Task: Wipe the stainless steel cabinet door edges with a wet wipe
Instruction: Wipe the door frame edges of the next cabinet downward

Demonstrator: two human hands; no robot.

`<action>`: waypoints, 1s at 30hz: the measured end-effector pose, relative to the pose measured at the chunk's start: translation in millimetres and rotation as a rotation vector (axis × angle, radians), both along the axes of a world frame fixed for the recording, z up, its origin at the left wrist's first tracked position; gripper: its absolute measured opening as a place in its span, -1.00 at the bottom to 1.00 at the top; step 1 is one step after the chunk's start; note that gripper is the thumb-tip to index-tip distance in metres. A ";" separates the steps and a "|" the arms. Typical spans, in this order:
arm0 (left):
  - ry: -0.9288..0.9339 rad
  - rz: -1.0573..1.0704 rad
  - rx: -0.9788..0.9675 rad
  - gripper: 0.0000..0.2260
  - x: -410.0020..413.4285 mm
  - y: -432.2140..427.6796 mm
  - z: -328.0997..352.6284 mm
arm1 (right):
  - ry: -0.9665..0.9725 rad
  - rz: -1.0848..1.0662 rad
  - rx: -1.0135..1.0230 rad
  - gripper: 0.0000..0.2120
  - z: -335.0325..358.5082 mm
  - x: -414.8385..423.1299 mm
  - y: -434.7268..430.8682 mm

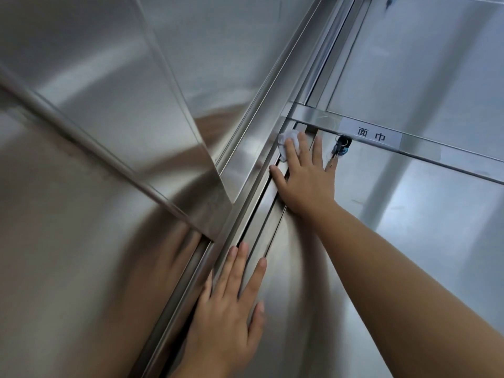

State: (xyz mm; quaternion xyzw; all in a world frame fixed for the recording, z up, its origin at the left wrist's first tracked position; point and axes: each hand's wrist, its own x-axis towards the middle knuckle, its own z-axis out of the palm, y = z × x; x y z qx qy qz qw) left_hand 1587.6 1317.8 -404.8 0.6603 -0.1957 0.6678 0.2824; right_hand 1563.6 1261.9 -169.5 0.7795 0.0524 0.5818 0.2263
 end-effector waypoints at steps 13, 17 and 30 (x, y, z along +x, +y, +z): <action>-0.012 0.027 0.008 -0.50 1.2 0.7 0.0 | 0.020 -0.004 -0.069 -0.42 -5.9 0.4 -8.7; 0.003 0.102 0.022 -0.50 -0.4 1.7 0.5 | 0.024 0.003 -0.127 -0.45 -27.2 0.4 -16.8; 0.071 0.166 0.032 -0.52 -9.3 -0.8 -1.2 | 0.060 -0.026 -0.213 -0.40 -81.3 -1.3 -29.0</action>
